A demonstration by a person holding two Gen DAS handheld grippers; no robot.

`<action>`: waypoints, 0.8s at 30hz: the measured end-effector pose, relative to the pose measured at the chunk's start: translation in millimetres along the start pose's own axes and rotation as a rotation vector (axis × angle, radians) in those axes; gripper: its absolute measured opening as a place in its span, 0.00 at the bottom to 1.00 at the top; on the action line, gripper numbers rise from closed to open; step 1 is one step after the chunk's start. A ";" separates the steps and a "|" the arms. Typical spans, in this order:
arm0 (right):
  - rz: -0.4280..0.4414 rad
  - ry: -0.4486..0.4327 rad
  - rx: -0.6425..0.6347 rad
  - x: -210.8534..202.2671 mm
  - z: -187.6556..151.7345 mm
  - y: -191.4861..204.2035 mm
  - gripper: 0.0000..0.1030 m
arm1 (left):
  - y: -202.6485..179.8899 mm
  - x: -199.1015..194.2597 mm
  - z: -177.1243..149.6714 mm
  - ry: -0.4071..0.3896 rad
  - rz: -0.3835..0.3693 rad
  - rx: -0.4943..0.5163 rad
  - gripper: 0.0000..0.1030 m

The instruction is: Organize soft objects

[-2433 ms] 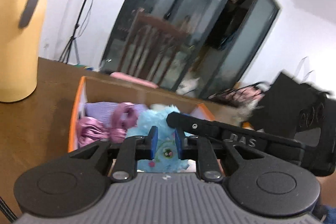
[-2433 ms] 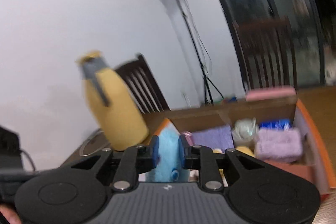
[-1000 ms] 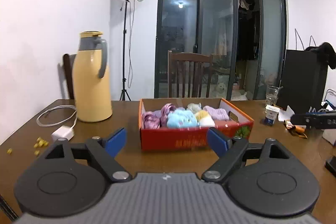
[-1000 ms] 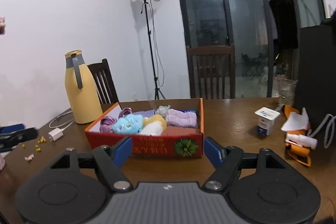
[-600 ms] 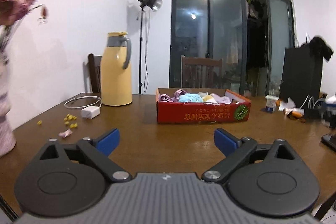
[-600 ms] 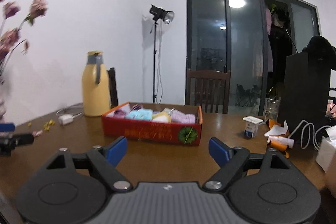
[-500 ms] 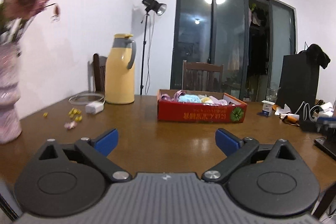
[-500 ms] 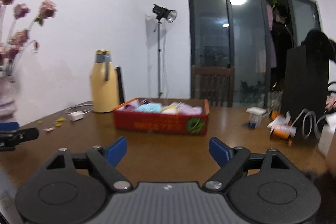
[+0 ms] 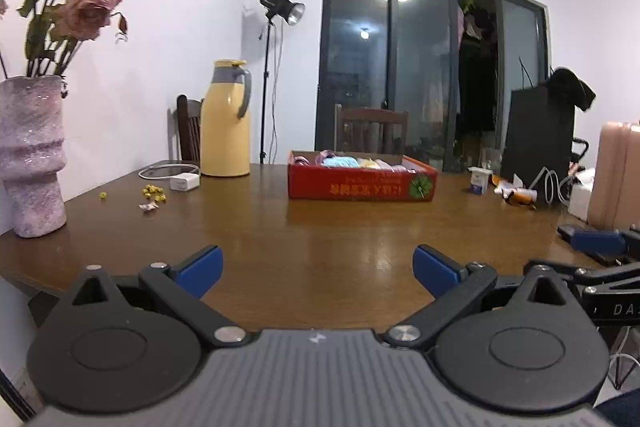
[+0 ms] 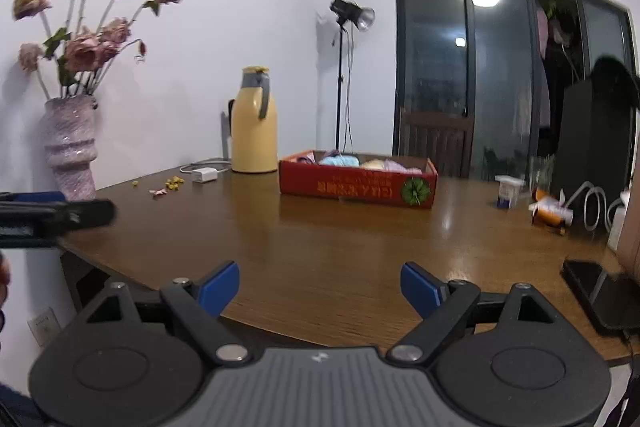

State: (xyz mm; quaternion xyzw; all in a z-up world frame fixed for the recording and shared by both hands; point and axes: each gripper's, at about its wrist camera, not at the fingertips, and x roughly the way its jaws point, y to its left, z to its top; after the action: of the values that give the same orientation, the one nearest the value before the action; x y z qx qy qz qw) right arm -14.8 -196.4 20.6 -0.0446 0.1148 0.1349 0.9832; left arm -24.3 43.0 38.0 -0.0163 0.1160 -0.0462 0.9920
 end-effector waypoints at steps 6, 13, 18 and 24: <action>-0.025 0.006 0.037 3.0 2.3 -6.4 0.85 | -1.5 2.9 0.5 -0.003 0.006 0.010 1.00; -0.039 -0.008 0.059 1.5 3.6 -14.5 0.87 | -2.1 3.9 0.4 -0.005 0.016 0.006 1.00; -0.039 -0.006 0.064 1.7 2.3 -16.8 0.88 | -2.6 3.9 0.6 -0.011 0.017 0.005 1.00; -0.041 -0.003 0.060 1.9 1.7 -17.0 0.88 | -4.9 3.0 -1.1 -0.018 0.012 0.013 1.00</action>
State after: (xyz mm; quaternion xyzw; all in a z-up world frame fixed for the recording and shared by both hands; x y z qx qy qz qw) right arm -7.9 -212.1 22.8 -0.0172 0.1163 0.1115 0.9868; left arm -22.1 37.8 36.5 -0.0095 0.1068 -0.0408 0.9934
